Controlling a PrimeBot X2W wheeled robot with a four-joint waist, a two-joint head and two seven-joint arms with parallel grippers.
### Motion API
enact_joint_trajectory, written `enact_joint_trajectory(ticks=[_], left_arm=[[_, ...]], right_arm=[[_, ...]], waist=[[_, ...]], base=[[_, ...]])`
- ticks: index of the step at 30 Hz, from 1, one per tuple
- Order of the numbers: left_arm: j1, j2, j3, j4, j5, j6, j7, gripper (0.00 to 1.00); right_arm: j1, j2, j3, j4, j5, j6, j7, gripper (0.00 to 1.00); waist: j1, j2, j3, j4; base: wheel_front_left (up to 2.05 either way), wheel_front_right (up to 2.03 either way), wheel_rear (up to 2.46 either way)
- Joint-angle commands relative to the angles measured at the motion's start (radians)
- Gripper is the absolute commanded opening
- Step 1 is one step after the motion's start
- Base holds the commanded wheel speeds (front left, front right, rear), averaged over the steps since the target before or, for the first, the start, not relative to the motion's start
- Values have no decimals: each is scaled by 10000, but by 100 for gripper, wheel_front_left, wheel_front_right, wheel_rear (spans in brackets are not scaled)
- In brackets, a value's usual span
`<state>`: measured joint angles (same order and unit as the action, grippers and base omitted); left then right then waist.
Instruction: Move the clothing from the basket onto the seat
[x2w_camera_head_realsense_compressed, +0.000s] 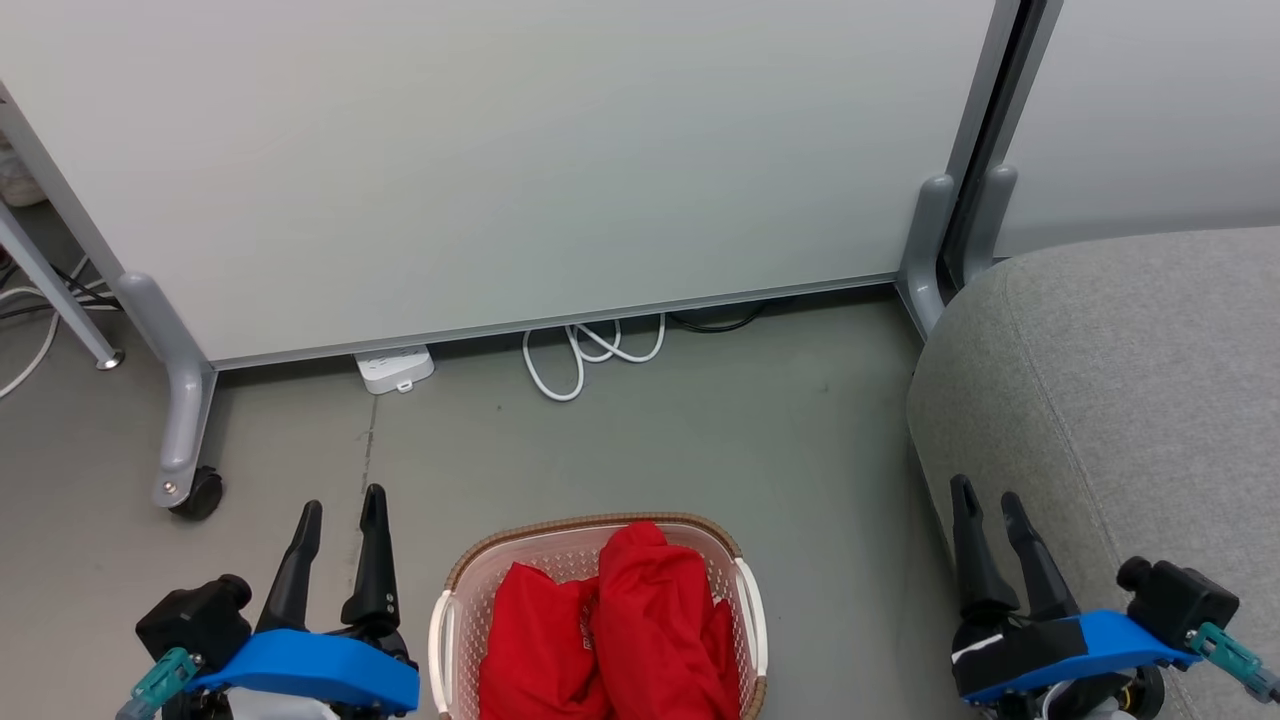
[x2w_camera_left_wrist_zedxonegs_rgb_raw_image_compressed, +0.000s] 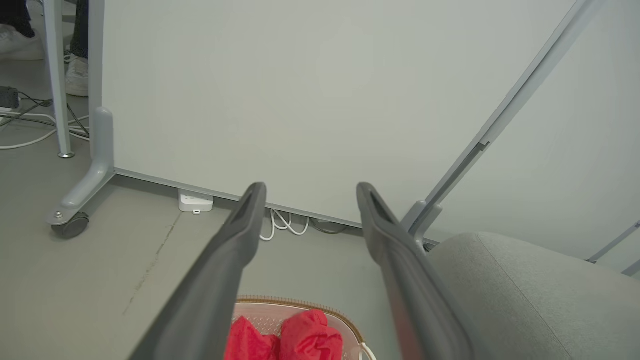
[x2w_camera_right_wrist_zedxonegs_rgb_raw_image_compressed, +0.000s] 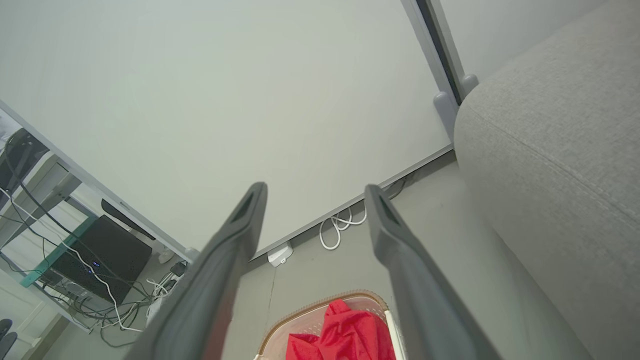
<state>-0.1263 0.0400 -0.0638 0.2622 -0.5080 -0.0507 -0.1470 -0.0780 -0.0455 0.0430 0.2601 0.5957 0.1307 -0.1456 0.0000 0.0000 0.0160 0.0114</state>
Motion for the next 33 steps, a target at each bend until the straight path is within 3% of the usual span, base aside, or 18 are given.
enact_joint_trajectory(ticks=[1, 33], left_arm=[[-266, 82, -12, -30, 343, 48, -107, 100], [-373, 113, -374, 234, 3097, 213, -818, 100]], right_arm=[[-208, -52, 60, -30, -321, 1, -117, 100], [-287, -64, 142, 297, -3154, -1, -824, 100]], waist=[[0, 0, 3, 6], [0, 0, 79, 53]], base=[[0, 0, 0], [0, 0, 0]])
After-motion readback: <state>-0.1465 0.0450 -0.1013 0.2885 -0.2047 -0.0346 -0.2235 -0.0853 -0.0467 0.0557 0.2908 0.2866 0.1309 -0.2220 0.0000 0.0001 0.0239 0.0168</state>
